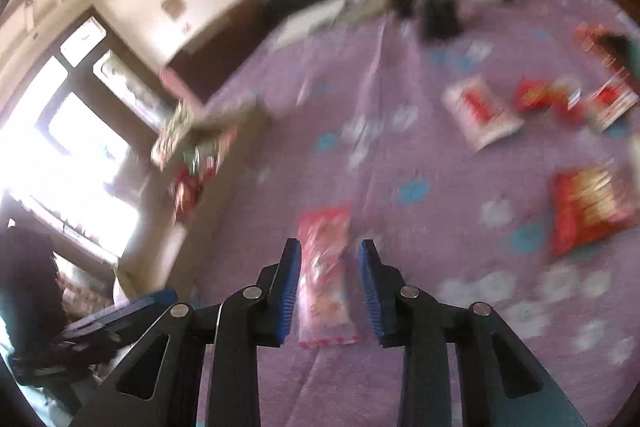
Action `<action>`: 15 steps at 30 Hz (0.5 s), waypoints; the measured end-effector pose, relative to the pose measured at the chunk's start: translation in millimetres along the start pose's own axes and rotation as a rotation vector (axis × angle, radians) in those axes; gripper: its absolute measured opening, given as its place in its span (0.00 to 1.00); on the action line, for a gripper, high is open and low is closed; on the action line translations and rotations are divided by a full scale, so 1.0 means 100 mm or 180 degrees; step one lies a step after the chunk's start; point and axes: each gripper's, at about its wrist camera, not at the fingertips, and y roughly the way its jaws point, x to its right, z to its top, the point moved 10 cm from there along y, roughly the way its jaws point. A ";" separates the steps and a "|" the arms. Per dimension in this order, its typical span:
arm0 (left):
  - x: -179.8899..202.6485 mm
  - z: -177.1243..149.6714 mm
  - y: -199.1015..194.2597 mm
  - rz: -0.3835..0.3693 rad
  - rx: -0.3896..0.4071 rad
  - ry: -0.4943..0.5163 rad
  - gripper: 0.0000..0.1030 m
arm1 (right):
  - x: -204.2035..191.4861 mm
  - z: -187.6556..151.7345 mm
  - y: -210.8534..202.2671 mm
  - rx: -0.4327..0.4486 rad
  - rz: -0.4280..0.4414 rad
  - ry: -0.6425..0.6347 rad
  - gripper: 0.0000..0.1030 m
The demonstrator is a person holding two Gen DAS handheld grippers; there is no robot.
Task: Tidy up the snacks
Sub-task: 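Release both snacks into the box and move the right tool toward the pink bread bag, then grasp the pink bread bag with the left tool while the right tool grasps a red gold-lettered packet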
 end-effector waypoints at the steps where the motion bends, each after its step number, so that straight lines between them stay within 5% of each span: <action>1: 0.00 0.00 0.00 -0.0014 -0.0002 0.0012 0.58 | 0.12 0.06 -0.09 0.0088 -0.0084 0.0055 0.42; 4: 0.02 -0.01 0.05 -0.0057 -0.0026 0.0025 0.58 | 0.64 0.14 -0.39 0.0238 -0.0451 0.0306 0.47; 7: 0.08 -0.06 0.16 -0.0146 -0.0116 0.0008 0.58 | 1.03 0.03 -0.46 0.0145 -0.0531 0.0646 0.47; 15: 0.13 -0.15 0.18 -0.0070 -0.0187 0.0096 0.58 | 1.32 0.11 -0.11 0.0081 -0.0868 0.0852 0.48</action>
